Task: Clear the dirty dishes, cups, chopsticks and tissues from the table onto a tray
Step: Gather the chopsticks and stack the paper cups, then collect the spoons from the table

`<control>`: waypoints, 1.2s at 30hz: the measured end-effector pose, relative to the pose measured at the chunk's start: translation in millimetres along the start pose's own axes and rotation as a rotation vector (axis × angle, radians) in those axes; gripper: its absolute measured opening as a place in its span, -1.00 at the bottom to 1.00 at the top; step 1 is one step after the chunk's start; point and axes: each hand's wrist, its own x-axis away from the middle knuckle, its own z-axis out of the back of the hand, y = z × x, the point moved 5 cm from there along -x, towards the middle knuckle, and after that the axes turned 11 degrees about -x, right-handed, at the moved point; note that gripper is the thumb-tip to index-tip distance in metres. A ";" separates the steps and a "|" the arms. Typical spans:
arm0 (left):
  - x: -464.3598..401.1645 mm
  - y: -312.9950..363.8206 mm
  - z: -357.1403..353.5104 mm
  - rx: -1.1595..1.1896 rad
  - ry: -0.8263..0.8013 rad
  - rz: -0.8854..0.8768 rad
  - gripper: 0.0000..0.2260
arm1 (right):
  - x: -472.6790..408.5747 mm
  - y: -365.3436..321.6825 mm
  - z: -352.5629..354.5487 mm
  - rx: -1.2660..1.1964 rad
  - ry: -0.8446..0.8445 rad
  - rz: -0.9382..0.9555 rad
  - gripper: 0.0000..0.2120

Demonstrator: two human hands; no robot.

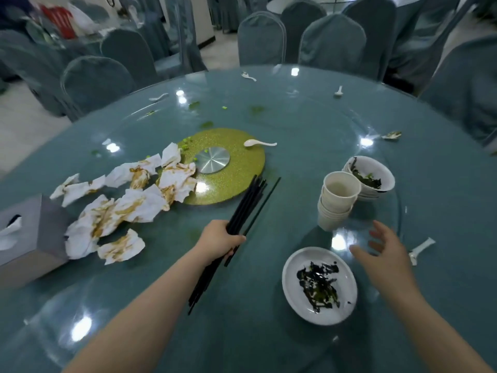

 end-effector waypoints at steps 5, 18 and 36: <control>29.8 7.6 -31.7 -0.071 -0.042 -0.011 -0.89 | 37.9 26.0 14.3 -0.047 -0.028 -0.071 -0.37; 24.3 33.4 -63.8 -0.254 0.130 -0.021 -0.65 | 92.8 56.4 34.2 0.088 -0.067 -0.122 -0.61; 90.2 21.6 -67.1 -0.255 0.166 -0.133 -0.47 | 159.0 79.8 56.2 0.268 -0.118 -0.163 -0.89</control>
